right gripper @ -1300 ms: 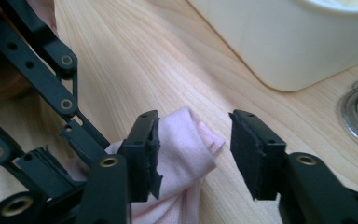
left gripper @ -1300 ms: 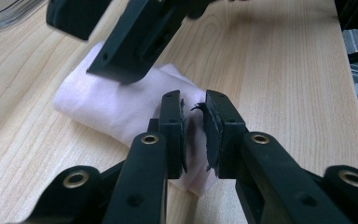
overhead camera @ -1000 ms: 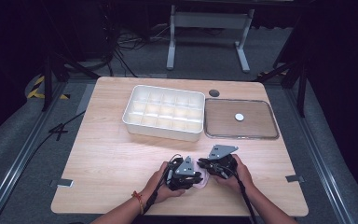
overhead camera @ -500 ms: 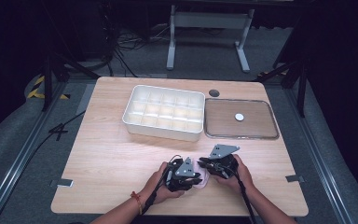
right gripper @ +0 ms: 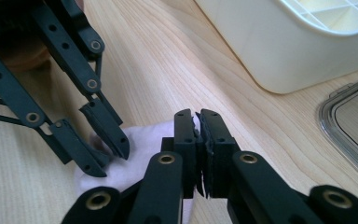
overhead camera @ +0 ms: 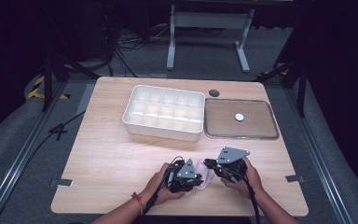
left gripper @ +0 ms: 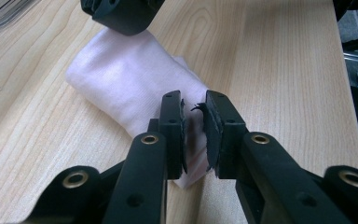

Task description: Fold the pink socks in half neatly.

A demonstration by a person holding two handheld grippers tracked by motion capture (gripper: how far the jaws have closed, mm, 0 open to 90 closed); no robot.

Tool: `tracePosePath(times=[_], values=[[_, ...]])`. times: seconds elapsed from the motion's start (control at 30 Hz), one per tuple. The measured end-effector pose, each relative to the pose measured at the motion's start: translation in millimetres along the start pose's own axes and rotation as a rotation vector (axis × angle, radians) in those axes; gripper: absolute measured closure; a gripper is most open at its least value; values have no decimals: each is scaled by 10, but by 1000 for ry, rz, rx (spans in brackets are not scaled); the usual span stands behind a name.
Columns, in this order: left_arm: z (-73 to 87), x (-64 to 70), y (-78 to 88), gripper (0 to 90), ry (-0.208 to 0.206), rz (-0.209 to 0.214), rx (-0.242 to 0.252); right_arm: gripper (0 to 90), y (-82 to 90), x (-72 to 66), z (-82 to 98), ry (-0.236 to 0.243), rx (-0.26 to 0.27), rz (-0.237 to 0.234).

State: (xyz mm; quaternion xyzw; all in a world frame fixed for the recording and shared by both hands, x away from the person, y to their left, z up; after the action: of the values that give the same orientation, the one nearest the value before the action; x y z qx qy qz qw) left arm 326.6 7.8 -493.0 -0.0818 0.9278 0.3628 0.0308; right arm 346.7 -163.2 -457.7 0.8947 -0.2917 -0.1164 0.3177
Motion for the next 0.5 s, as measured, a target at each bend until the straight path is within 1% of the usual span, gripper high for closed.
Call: tracePosePath(times=[0.03, 0.1, 0.17, 0.2, 0.23, 0.27, 0.33, 0.37, 0.43, 0.47, 0.5], values=[[1, 1, 2, 777, 3, 2, -3, 860, 10, 0, -2, 2, 4, 3], [3, -6, 0, 778, 3, 4, 2, 853, 37, 5, -10, 5, 9, 25], [2, -10, -3, 778, 0, 3, 6, 844, 82, 32, -26, -8, 32, 38], [2, -8, -2, 778, 3, 4, 4, 849, 99, 36, -26, -16, 40, 26], [2, -6, -1, 778, 4, 4, 1, 850, 98, 32, -23, -14, 41, 11], [2, -7, 0, 778, 4, 3, 1, 855, 82, 11, -11, -9, 32, -14], [1, -10, 1, 778, 1, 2, 0, 869, 39, -40, 10, 11, -3, -37], [0, -13, -2, 778, 0, 0, 5, 869, 5, -63, 21, 24, -24, -41], [0, -5, -5, 778, 20, 7, 11, 876, -60, -82, 48, 41, -59, -33], [-1, -6, -4, 778, 15, 9, 10, 881, -97, -78, 70, 50, -78, -28], [-1, -6, -4, 778, 15, 9, 10, 881, -97, -78, 70, 50, -78, -28]])
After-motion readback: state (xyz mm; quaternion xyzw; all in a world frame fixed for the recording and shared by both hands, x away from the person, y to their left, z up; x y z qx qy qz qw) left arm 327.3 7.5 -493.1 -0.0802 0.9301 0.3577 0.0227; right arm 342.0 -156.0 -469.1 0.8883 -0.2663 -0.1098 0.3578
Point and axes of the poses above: each handheld gripper's, and its own axes: y roughly backward along the jaws, z roughly out of its underside, x roughly to its right, the point moved 3 cm from there along -y, roughly forward along the jaws, and after that the axes turned 10 degrees about -y, right-handed, at the moved point
